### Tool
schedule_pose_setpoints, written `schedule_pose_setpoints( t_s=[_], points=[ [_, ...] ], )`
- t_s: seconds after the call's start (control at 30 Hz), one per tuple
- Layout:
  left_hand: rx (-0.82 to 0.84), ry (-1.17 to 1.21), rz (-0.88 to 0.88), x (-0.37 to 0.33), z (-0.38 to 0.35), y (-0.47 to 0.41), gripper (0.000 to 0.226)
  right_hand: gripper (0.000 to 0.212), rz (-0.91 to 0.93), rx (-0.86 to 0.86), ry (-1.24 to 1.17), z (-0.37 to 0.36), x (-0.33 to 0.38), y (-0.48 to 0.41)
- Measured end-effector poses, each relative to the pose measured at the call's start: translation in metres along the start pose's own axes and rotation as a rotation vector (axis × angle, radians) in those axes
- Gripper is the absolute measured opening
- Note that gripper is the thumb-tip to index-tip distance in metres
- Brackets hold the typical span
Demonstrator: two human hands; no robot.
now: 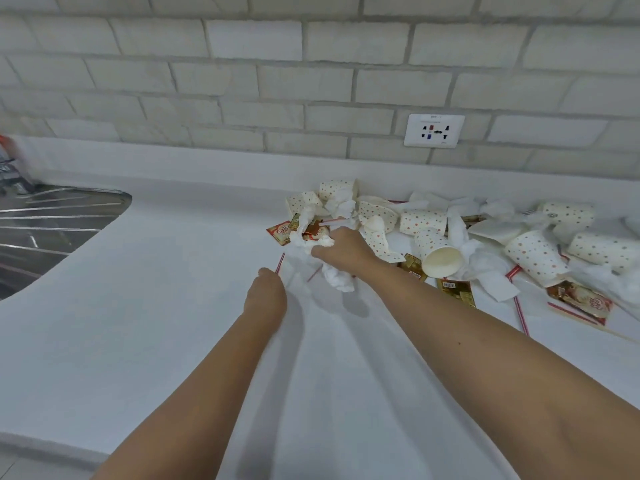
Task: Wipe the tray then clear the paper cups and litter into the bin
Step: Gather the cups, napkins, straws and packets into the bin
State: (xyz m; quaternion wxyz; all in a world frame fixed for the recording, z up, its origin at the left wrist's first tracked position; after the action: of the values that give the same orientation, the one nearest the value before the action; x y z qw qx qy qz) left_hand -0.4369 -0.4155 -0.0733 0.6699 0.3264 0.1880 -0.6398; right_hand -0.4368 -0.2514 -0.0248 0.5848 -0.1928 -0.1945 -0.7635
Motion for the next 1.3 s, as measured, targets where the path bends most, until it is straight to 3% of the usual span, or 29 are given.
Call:
schedule_pose_setpoints(
  t_s=[0.13,0.37,0.63,0.77,1.03,1.3],
  points=[
    [0.045,0.023,-0.139,-0.029,-0.013,0.015,0.029,0.052,-0.057,-0.012,-0.09,0.019,-0.023,0.025],
    [0.19,0.057,-0.31,-0.09,-0.055,0.055,0.03,0.053,-0.21,-0.124,-0.166,0.067,-0.08,0.088],
    [0.453,0.27,-0.441,-0.156,-0.125,0.134,0.026,0.038,-0.432,-0.064,-0.121,0.111,-0.157,0.19],
    [0.586,0.378,-0.477,-0.186,-0.161,0.187,0.033,0.036,-0.584,0.017,0.018,0.134,-0.203,0.246],
    [0.881,0.301,-0.585,-0.224,-0.243,0.319,0.032,0.053,-0.788,0.12,0.108,0.158,-0.286,0.363],
    [1.198,0.033,-0.642,-0.207,-0.335,0.455,0.033,0.036,-1.02,0.285,0.04,0.136,-0.378,0.499]
  ],
)
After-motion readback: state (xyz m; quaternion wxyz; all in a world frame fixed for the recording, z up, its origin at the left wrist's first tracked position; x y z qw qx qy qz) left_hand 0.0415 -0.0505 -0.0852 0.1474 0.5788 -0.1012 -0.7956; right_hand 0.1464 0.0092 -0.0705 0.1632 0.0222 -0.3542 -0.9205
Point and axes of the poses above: each hand's wrist, its own y-axis away from the middle knuckle, its own z-axis out of the back of the hand, x = y × z, the point moved 9 cm from there along -y, towards the middle knuckle, and after that the axes turned 11 degrees about y, right-handed, at the moved point
